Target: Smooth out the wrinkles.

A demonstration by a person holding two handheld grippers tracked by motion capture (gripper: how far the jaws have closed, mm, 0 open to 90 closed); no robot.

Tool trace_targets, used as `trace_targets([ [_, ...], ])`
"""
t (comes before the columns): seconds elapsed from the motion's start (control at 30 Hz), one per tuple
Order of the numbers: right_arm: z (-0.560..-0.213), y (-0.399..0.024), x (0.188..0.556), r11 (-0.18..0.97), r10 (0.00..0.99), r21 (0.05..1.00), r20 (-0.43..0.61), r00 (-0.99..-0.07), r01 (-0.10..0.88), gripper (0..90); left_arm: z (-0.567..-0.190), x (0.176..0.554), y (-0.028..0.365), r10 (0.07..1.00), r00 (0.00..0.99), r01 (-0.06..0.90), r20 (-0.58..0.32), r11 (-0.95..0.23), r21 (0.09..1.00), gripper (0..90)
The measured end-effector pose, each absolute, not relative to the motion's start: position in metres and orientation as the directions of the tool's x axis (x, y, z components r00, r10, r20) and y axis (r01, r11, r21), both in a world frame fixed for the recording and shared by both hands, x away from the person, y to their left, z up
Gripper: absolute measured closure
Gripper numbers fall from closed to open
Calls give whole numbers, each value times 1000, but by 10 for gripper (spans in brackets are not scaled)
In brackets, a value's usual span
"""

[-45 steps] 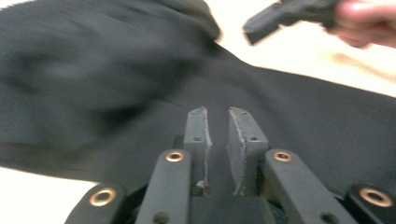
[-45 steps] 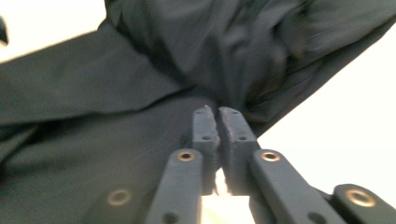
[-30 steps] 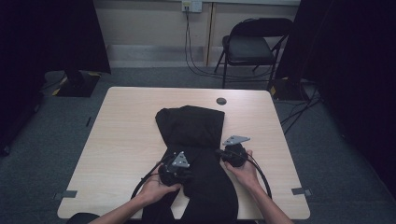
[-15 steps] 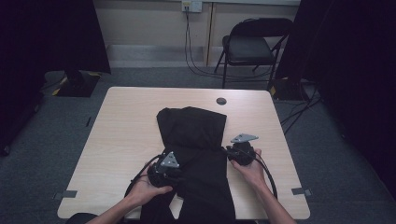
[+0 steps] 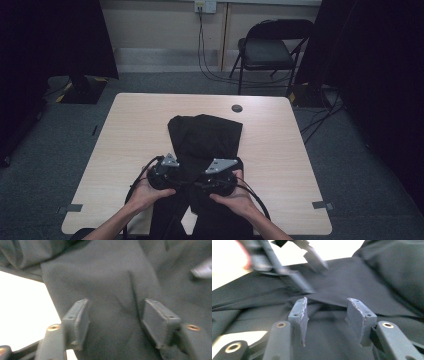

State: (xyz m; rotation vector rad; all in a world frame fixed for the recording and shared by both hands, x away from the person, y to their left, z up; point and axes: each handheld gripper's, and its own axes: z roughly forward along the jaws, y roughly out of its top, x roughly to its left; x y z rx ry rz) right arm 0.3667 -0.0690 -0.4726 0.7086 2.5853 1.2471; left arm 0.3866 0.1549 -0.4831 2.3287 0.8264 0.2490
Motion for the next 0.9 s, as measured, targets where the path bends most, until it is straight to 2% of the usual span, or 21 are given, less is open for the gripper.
trace_targets([
  [0.1, -476, -60, 361, 541, 466, 774, 48, -883, 328, 483, -481, 390, 156, 629, 776, 506, -44, -580, 638, 856],
  [0.13, -477, -58, 361, 541, 460, 775, 53, -886, 327, 475, -478, 392, 158, 635, 770, 511, -57, -561, 651, 900],
  [0.27, -479, -52, 356, 540, 434, 774, 79, -897, 330, 425, -461, 398, 166, 640, 760, 499, -111, -466, 731, 900],
  [0.37, -482, -44, 352, 545, 407, 776, 88, -909, 319, 406, -460, 397, 170, 659, 744, 514, -115, -454, 728, 900],
  [0.4, -482, -42, 350, 545, 399, 777, 91, -912, 315, 404, -463, 398, 173, 675, 728, 531, -123, -441, 723, 877],
  [0.43, -483, -37, 348, 552, 388, 774, 90, -917, 309, 390, -465, 398, 175, 682, 720, 541, -126, -439, 717, 787],
  [0.57, -489, -20, 348, 574, 382, 768, 58, -923, 285, 363, -469, 403, 179, 699, 703, 554, -130, -424, 716, 685],
  [0.77, -483, -5, 355, 528, 385, 796, 86, -919, 296, 341, -468, 406, 182, 738, 666, 558, -109, -395, 730, 586],
  [0.9, -486, 7, 356, 564, 368, 770, 87, -926, 297, 310, -468, 409, 188, 750, 651, 568, -116, -379, 731, 576],
])
